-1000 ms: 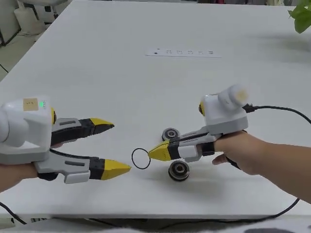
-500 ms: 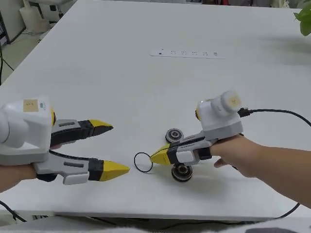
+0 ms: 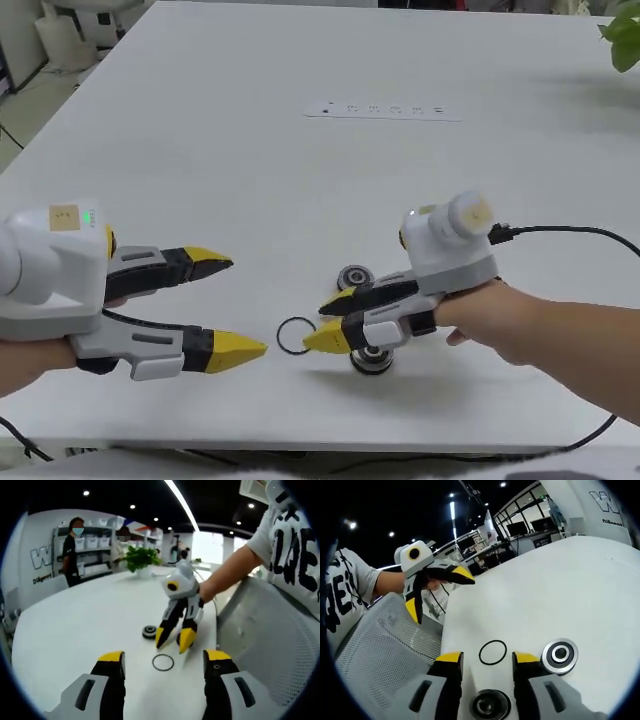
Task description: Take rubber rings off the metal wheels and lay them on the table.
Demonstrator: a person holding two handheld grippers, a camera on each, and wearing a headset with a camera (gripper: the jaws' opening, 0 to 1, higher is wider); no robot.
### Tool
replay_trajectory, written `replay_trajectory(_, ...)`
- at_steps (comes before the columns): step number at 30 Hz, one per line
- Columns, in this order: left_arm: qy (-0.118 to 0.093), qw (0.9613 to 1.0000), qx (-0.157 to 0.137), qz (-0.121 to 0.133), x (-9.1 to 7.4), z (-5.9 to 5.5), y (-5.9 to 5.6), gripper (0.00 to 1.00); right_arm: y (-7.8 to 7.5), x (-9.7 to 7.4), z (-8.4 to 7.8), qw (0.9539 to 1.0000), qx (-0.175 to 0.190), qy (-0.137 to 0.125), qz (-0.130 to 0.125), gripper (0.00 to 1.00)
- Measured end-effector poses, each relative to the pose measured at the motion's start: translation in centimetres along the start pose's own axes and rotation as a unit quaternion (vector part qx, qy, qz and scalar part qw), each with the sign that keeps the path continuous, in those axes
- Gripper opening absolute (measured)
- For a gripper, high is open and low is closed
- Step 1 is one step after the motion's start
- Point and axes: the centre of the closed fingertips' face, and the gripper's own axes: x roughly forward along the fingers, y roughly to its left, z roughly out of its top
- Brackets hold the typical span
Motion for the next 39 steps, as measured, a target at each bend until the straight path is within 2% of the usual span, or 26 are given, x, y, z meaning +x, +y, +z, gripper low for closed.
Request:
replay_trajectory(11,0.002,0.9999,0.004,-0.009,0.5,0.3,-0.2,0.64,1.0,-1.7,0.6,0.9998,-0.014,-0.011,0.005,0.39)
replay_trajectory(21,0.005,0.9998,0.010,-0.018,1.0,0.7,-0.4,0.64,0.9,-3.5,0.4,0.9996,-0.020,-0.019,-0.003,0.39)
replay_trajectory(34,0.008,0.9990,0.025,-0.037,2.8,1.8,-0.8,0.63,1.3,-5.4,0.1,0.9991,-0.022,-0.034,-0.012,0.39)
replay_trajectory(39,0.008,0.9984,0.029,-0.048,3.7,2.2,-1.2,0.62,1.3,-5.9,-0.4,0.9991,-0.021,-0.033,-0.018,0.39)
